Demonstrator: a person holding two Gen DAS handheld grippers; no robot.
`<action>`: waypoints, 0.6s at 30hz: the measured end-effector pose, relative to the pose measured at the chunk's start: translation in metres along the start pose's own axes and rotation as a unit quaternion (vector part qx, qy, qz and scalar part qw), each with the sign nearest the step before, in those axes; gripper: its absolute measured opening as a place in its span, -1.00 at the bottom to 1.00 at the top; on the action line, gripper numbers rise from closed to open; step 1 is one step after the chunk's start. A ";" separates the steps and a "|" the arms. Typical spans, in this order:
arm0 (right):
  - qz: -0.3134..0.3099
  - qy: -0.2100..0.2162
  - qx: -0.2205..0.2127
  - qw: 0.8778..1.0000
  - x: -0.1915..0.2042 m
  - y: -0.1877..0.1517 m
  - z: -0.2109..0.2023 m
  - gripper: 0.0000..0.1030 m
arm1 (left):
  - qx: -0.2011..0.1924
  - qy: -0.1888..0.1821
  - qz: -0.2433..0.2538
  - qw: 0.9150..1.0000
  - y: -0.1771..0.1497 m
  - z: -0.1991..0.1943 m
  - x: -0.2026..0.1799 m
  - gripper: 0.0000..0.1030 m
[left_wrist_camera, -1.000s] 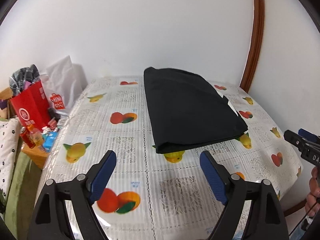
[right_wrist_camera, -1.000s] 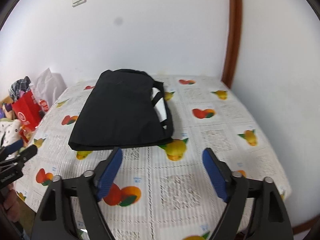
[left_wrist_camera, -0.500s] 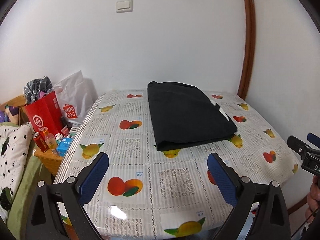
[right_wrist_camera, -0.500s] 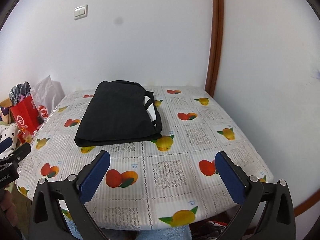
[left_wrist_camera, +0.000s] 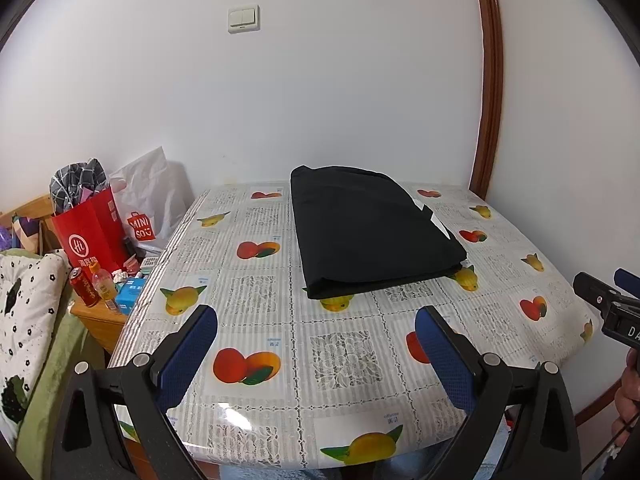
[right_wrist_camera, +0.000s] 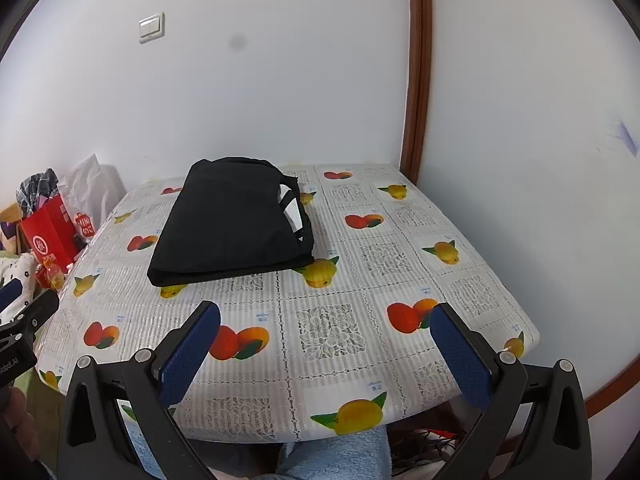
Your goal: Fold large clothes
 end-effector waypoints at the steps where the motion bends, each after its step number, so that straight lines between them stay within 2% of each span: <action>1: 0.001 -0.001 0.000 1.000 0.000 0.000 0.000 1.00 | 0.000 0.000 0.000 1.000 0.000 0.000 0.000 0.94; 18: 0.002 -0.001 0.002 1.000 -0.001 -0.002 0.000 1.00 | 0.002 -0.001 -0.003 1.000 0.000 -0.001 -0.001 0.94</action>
Point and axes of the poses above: each gripper's, at about its wrist camera, not at the fingertips, and z roughly the way its jaws point, x to its left, y to its top, the point moved 5 cm from there along z, roughly the way its jaws point, and after that the axes turned 15 degrees about -y, right-handed, at the moved point
